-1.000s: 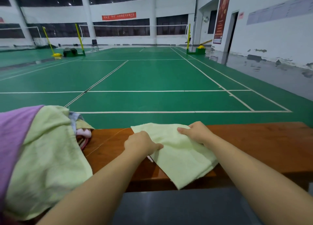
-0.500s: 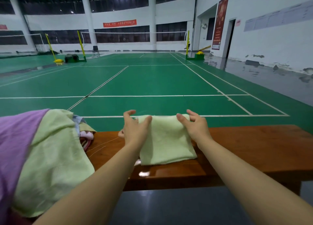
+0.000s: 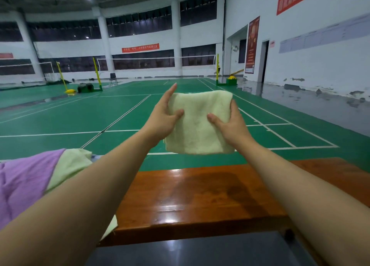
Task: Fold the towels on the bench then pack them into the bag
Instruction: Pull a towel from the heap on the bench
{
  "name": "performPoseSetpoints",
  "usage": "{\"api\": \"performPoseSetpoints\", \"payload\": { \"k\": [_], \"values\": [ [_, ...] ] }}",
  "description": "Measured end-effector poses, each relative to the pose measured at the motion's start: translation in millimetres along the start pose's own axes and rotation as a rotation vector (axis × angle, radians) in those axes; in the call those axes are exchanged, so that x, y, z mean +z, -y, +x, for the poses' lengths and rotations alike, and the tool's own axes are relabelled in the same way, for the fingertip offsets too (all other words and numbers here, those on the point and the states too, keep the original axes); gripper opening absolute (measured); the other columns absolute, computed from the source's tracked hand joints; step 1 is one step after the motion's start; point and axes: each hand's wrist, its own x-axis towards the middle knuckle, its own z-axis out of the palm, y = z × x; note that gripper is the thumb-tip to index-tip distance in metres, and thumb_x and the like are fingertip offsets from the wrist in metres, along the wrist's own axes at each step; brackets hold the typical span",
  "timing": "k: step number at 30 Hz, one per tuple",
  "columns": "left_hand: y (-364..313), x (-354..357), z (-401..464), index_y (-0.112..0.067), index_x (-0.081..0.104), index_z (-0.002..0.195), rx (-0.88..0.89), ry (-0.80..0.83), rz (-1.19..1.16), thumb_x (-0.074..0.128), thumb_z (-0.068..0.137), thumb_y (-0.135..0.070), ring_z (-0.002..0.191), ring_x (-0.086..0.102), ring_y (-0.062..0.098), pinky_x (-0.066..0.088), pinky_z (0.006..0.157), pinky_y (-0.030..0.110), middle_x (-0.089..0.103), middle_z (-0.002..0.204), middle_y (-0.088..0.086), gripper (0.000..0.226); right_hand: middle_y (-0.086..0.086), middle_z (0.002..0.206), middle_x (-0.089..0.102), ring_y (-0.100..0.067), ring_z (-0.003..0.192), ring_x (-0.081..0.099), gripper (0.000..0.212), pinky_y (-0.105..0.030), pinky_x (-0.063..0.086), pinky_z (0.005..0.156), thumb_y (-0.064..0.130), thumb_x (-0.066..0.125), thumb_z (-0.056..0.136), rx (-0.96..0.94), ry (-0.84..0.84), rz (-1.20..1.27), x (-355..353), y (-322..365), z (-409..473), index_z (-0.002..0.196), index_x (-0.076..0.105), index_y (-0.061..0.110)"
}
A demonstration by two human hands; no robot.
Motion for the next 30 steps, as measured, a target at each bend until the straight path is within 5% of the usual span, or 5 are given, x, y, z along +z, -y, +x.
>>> {"api": "performPoseSetpoints", "payload": {
  "k": [7,14,19,25,30],
  "values": [
    [0,14,17,-0.047,0.020,0.158,-0.018,0.149,0.053,0.057,0.101,-0.006,0.105,0.060,0.008,0.056,0.082,0.018,0.047,0.139,-0.001,0.079,0.003,0.144,0.053,-0.024,0.125,0.056,0.088,-0.056,0.047,0.106,0.053,0.075,0.082,0.076,-0.046,-0.137,-20,-8,21,0.153,0.027,0.033],
    [-15,64,55,-0.049,0.017,0.158,0.002,0.218,0.042,0.053,0.101,0.000,0.105,0.061,0.016,0.056,0.095,0.034,0.050,0.142,0.004,0.083,0.003,0.137,0.058,-0.021,0.119,0.060,0.070,-0.050,0.049,0.104,0.035,0.073,0.091,0.049,-0.181,-0.089,-49,-18,44,0.150,0.034,0.029],
    [11,106,53,-0.046,0.020,0.158,-0.135,0.254,-0.121,0.051,0.102,0.000,0.093,0.065,0.016,0.061,0.084,0.037,0.055,0.125,-0.007,0.079,0.001,0.137,0.056,-0.024,0.118,0.058,0.075,-0.043,0.047,0.100,0.038,0.075,0.089,0.209,-0.186,-0.131,-76,-54,30,0.151,0.033,0.028],
    [79,119,13,-0.034,0.036,0.155,-0.434,0.248,-0.145,0.054,0.098,0.003,0.079,0.065,0.017,0.057,0.061,0.028,0.063,0.121,0.005,0.070,-0.001,0.128,0.062,-0.020,0.102,0.063,0.075,-0.033,0.051,0.088,0.029,0.082,0.085,0.470,-0.011,-0.127,-64,-106,-14,0.144,0.037,0.021],
    [118,114,-39,-0.020,0.038,0.153,-0.669,0.375,0.105,0.055,0.093,0.002,0.083,0.062,0.028,0.052,0.071,0.035,0.061,0.105,0.014,0.066,-0.010,0.143,0.053,-0.030,0.124,0.056,0.086,-0.034,0.045,0.096,0.039,0.080,0.085,0.620,0.295,-0.406,-40,-136,-55,0.150,0.028,0.019]
  ]
}}
